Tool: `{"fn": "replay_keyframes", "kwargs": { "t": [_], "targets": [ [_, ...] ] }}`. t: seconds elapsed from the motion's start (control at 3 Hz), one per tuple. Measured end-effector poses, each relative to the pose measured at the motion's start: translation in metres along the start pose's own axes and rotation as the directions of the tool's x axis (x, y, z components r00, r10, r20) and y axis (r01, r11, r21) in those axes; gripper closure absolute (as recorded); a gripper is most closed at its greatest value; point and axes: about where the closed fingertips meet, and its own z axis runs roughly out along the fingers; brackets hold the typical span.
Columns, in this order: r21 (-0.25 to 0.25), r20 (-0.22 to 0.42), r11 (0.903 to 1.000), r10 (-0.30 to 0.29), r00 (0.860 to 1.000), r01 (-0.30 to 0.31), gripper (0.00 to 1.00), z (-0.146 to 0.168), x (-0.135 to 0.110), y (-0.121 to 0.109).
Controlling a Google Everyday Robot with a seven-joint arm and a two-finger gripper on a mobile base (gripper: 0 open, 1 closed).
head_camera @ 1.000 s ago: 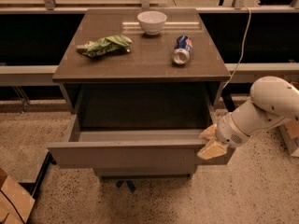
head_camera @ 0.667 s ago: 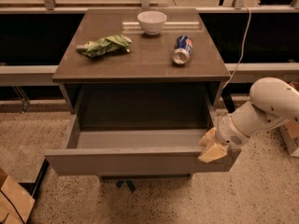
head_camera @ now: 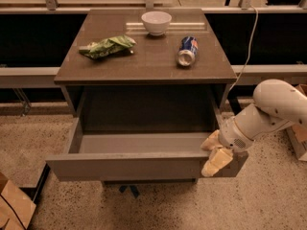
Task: Open top drawer
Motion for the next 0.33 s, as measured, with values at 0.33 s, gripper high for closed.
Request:
{"fn": "replay_keyframes", "kwargs": {
  "t": [0.33],
  "targets": [
    [-0.003,0.000,1.0000,-0.001,1.000,0.001,0.00,0.0015,-0.0002,0.0004]
  ]
}}
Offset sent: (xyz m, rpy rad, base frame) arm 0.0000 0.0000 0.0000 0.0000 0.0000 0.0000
